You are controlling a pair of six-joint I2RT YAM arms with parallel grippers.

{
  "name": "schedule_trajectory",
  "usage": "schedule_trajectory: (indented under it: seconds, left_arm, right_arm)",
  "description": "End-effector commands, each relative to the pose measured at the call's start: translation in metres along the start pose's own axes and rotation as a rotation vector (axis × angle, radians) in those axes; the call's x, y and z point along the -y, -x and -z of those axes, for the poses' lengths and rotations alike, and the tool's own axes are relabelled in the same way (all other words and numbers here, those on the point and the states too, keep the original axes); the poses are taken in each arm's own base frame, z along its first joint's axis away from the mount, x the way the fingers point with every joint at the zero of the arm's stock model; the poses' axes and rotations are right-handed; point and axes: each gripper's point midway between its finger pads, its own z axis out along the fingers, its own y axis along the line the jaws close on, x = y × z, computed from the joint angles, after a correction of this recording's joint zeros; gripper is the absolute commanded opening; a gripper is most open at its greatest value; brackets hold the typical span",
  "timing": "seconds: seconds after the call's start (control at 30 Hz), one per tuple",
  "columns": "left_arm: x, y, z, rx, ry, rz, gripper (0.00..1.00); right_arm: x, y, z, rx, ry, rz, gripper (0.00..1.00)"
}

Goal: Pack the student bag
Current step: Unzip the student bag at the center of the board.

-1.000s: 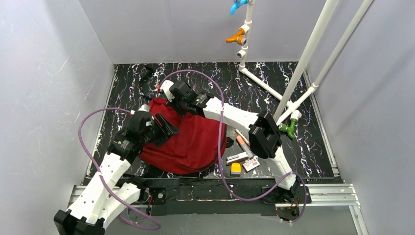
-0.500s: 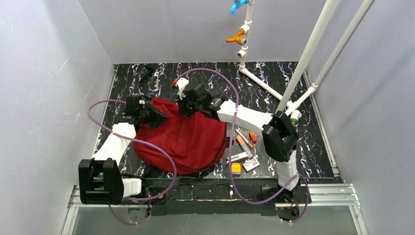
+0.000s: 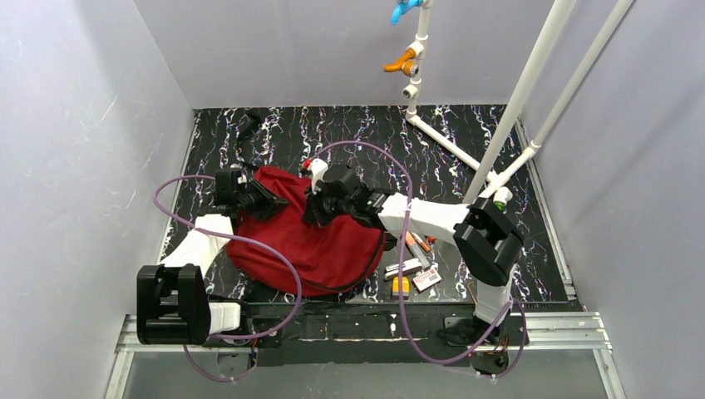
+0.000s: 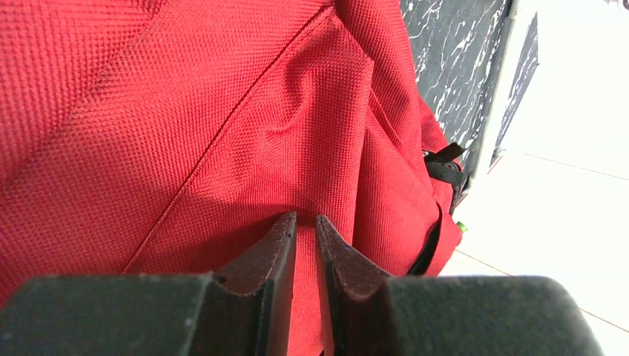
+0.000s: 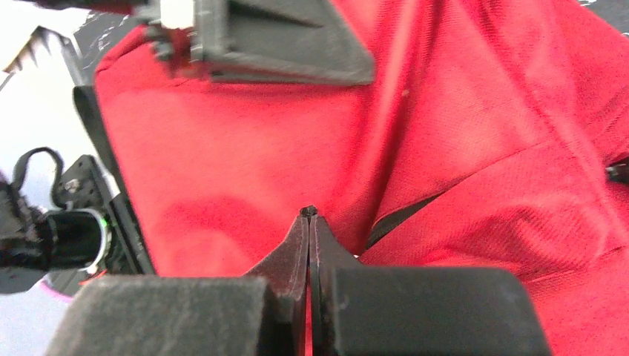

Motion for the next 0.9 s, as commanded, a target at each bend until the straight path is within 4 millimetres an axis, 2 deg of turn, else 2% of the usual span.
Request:
schedule_trajectory:
  seconds: [0.0,0.13,0.27,0.33,0.4,0.5,0.6,0.73,0.8,0.87]
  left_arm:
    - [-0.012,-0.006,-0.005,-0.013,0.018,-0.001,0.15]
    - [-0.011,-0.006,-0.005,-0.014,0.012,0.002,0.14]
    - [-0.010,-0.006,-0.005,-0.007,0.005,0.005,0.14]
    - [-0.008,-0.007,-0.004,-0.017,-0.004,0.007,0.14]
    - [0.001,-0.009,0.000,-0.038,-0.041,-0.012,0.19]
    - [0.021,-0.015,0.014,-0.090,-0.110,-0.055,0.34]
    - [0.046,-0.018,0.036,-0.120,-0.185,-0.098,0.40]
    - [0.072,-0.021,0.058,-0.154,-0.264,-0.093,0.41]
    - [0.079,-0.021,0.058,-0.162,-0.295,-0.063,0.37]
    - [0.085,-0.019,0.047,-0.168,-0.339,-0.007,0.29]
  right_arm:
    - [-0.054,0.014,0.026,0.058,0.129,0.012,0.01]
    - [-0.069,0.004,0.039,0.052,0.204,-0.032,0.01]
    - [-0.108,-0.023,0.040,0.016,0.322,-0.062,0.01]
    - [-0.113,-0.032,0.039,0.016,0.352,-0.073,0.01]
    - [-0.096,-0.032,0.038,0.021,0.287,-0.087,0.01]
    - [-0.071,-0.010,0.045,0.058,0.237,-0.090,0.01]
    - [-0.052,0.009,0.053,0.091,0.190,-0.069,0.01]
    - [-0.032,0.022,0.058,0.113,0.141,-0.048,0.01]
    - [-0.026,0.027,0.060,0.125,0.132,-0.045,0.01]
    - [-0.024,0.030,0.060,0.133,0.131,-0.037,0.01]
